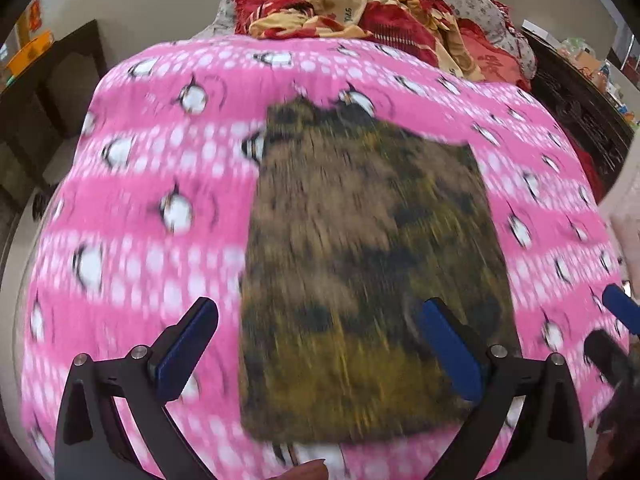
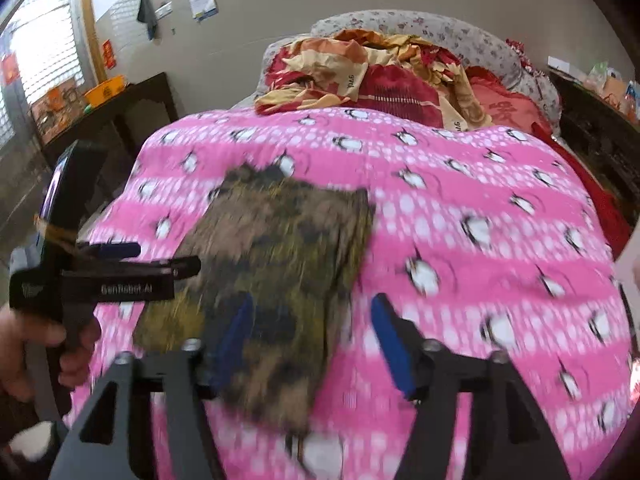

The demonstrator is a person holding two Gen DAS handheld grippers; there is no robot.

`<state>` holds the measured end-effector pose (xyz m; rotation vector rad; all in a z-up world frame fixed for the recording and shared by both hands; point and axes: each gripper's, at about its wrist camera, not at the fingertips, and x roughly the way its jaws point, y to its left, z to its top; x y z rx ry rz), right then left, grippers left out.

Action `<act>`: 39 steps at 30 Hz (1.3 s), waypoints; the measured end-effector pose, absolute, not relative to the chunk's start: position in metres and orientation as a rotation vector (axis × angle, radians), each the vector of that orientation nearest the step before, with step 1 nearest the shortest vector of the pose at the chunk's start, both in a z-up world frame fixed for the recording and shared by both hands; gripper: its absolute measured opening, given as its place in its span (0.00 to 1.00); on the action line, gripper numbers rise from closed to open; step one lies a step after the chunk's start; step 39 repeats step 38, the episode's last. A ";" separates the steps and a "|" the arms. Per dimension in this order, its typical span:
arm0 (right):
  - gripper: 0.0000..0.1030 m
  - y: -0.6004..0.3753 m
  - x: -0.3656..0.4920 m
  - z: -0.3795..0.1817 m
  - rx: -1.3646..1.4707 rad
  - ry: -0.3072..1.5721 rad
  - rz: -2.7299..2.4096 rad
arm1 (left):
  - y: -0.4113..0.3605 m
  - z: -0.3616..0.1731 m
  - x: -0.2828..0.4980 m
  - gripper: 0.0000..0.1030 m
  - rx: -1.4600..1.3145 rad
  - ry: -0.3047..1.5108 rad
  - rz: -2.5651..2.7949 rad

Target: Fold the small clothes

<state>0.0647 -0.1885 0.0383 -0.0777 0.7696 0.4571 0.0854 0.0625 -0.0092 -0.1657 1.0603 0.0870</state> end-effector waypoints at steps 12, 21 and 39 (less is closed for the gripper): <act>0.74 -0.223 -0.002 0.023 -0.073 0.816 0.355 | 0.040 0.000 0.034 0.84 -0.147 1.053 0.102; 0.76 -0.231 -0.002 0.030 -0.031 0.809 0.335 | 0.036 -0.001 0.028 0.84 -0.140 1.054 0.107; 0.76 -0.227 -0.008 0.030 -0.056 0.803 0.343 | 0.031 0.002 0.020 0.84 -0.126 1.019 0.078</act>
